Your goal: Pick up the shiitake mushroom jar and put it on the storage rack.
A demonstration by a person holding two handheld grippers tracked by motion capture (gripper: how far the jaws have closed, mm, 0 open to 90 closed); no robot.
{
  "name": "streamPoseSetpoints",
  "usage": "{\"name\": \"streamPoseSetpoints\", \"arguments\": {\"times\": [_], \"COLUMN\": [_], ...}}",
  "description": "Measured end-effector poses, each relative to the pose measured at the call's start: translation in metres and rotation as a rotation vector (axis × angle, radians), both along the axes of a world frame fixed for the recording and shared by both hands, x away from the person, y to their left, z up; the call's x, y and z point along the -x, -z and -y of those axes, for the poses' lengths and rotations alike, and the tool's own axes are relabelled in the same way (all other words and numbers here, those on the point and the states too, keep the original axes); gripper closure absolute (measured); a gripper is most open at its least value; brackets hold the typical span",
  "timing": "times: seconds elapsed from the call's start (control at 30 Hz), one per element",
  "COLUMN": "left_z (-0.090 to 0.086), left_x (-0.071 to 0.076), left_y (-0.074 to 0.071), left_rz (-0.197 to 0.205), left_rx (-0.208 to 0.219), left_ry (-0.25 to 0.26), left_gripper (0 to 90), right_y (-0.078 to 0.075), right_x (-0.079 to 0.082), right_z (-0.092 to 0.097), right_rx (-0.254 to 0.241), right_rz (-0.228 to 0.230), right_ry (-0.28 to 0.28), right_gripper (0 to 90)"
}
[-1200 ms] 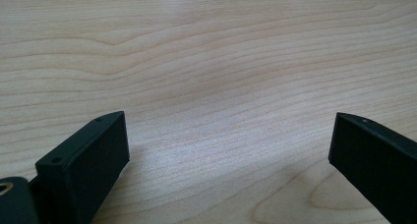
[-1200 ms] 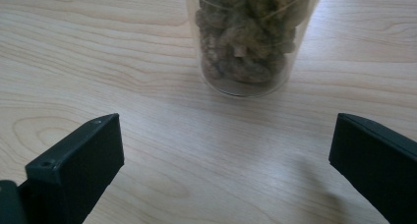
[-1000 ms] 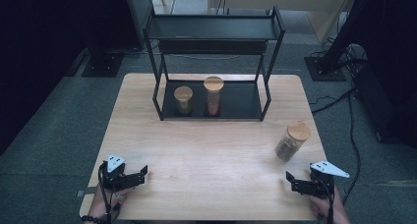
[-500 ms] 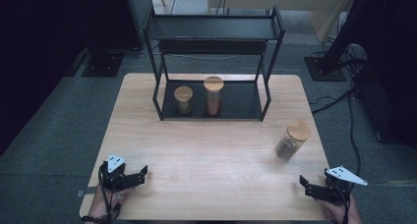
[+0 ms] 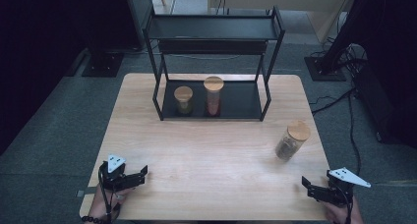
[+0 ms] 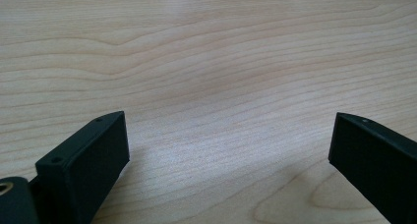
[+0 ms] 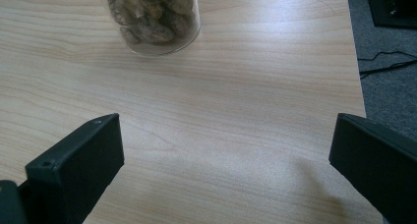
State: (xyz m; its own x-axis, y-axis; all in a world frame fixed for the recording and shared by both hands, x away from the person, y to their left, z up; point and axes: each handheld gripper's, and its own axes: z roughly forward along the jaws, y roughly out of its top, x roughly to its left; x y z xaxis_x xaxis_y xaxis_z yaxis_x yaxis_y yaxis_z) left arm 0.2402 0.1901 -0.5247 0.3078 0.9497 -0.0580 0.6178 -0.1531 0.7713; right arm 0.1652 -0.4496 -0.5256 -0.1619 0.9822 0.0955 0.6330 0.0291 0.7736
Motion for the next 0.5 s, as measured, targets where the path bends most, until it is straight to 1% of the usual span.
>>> {"name": "streamPoseSetpoints", "arguments": {"times": [0.17,0.27,0.5], "left_z": [0.000,0.000,0.001], "left_x": [0.000,0.000,0.000], "left_y": [0.000,0.000,0.000], "left_rz": [-0.002,-0.003,-0.004], "left_rx": [-0.001,-0.003,-0.003], "left_ry": [0.001,0.004,0.007], "left_gripper": [2.0,2.0,2.0], "right_y": [0.000,0.000,-0.001], "right_x": [-0.003,-0.005,-0.011], "right_z": [-0.002,-0.003,-0.009], "right_rx": [0.000,0.008,0.005], "right_rz": [-0.005,-0.013,-0.011], "right_ry": [-0.019,-0.029,-0.046], "right_gripper": [0.0,0.0,0.0]}}
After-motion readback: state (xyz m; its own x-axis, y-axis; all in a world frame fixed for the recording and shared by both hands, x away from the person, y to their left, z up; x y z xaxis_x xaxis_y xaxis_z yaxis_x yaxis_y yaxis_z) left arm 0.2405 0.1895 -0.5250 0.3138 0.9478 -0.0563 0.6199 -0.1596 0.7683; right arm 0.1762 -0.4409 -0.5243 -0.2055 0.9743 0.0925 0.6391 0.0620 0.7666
